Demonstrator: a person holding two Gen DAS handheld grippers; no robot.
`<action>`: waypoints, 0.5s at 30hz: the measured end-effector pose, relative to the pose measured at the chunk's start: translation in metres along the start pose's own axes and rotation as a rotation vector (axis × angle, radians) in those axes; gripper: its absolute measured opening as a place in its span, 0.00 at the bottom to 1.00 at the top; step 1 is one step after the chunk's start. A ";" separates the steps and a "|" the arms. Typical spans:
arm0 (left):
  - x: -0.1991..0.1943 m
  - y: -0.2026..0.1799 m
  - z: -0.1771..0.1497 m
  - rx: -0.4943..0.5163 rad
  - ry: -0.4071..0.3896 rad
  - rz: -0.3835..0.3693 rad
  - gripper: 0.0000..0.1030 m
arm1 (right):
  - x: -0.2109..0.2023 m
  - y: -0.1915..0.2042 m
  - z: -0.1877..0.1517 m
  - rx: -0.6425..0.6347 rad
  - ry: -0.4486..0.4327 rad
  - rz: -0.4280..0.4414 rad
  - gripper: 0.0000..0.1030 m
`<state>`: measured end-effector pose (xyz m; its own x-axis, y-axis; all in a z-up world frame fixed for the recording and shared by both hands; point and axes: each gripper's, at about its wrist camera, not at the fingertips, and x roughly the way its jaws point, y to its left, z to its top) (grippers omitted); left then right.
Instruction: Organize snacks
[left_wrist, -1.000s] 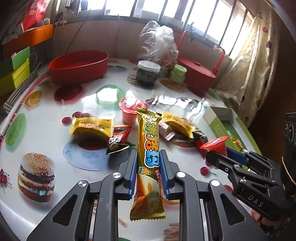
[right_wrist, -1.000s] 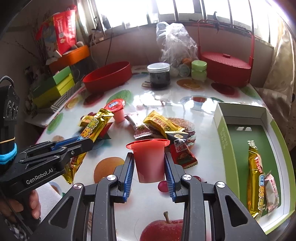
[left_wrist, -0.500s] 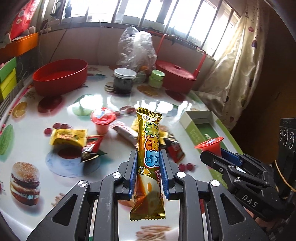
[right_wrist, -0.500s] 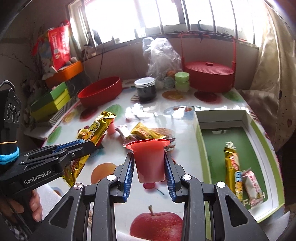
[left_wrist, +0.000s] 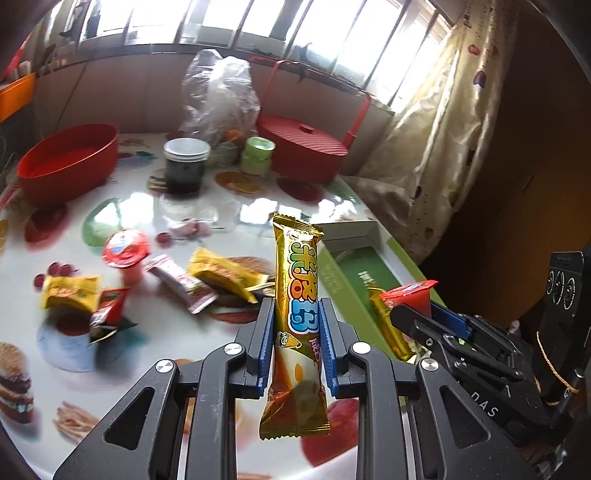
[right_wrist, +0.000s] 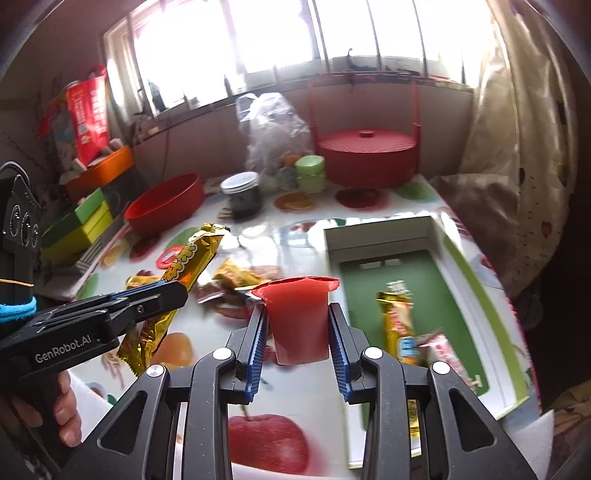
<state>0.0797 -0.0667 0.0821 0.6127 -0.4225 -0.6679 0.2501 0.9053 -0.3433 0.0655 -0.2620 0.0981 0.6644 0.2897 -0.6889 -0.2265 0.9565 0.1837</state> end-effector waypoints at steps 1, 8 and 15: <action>0.003 -0.002 0.001 -0.001 0.006 -0.011 0.23 | -0.001 -0.005 0.000 0.007 -0.001 -0.009 0.30; 0.021 -0.024 0.008 0.004 0.036 -0.079 0.23 | -0.007 -0.033 -0.001 0.052 -0.006 -0.064 0.30; 0.039 -0.047 0.012 0.007 0.071 -0.120 0.23 | -0.011 -0.056 -0.002 0.085 -0.006 -0.096 0.30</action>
<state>0.1007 -0.1254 0.0802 0.5238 -0.5298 -0.6670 0.3243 0.8481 -0.4190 0.0691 -0.3184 0.0938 0.6848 0.1964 -0.7018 -0.1003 0.9792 0.1762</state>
